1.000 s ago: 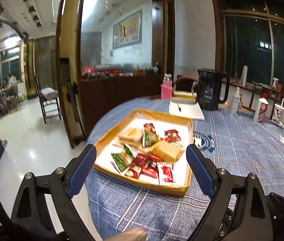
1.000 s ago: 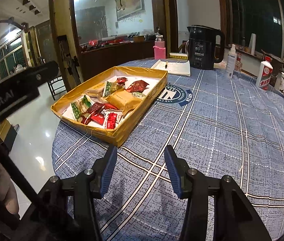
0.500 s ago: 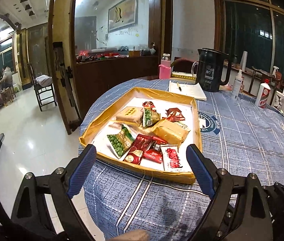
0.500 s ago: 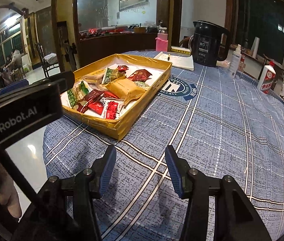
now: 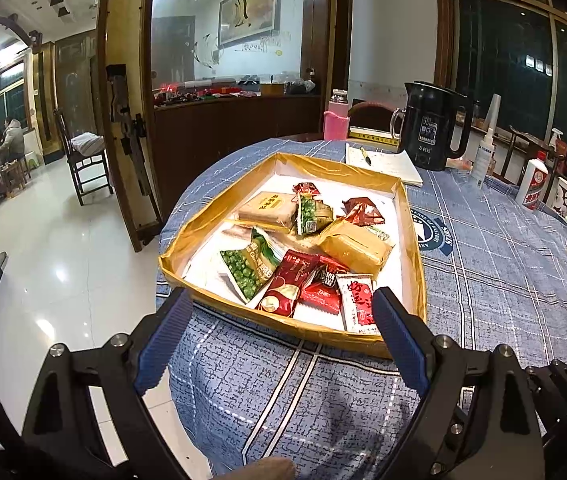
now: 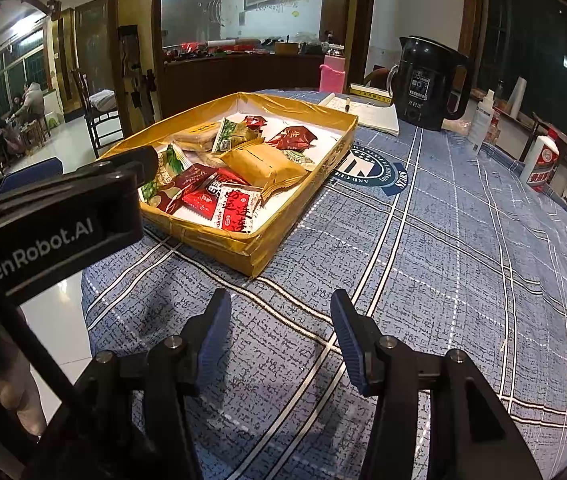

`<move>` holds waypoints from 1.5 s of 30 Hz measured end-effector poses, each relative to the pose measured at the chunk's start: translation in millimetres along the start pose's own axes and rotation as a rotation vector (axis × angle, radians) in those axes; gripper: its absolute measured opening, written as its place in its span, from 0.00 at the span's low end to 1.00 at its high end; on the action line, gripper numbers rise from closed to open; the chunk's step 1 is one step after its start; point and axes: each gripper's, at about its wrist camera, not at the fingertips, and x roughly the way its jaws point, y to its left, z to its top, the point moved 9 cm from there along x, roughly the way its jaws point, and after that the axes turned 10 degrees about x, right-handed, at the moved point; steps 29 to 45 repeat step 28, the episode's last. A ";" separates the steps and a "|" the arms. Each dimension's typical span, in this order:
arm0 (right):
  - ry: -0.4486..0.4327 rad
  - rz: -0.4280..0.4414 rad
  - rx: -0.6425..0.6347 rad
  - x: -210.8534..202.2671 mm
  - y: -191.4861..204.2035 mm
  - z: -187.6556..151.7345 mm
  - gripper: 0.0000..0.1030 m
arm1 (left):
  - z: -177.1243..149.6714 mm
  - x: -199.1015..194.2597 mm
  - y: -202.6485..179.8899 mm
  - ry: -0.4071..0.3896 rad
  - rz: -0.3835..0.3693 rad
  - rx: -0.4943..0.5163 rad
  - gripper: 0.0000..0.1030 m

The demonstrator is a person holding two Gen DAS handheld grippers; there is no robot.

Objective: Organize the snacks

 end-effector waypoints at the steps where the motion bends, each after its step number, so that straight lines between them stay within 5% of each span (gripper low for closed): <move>1: 0.000 -0.001 -0.001 -0.1 0.5 0.0 0.51 | -0.4 0.7 0.0 0.003 -0.003 -0.001 0.89; 45: -0.057 -0.055 -0.004 -9.8 -14.6 4.9 0.53 | -2.7 -1.0 10.3 0.031 -0.004 -0.059 0.88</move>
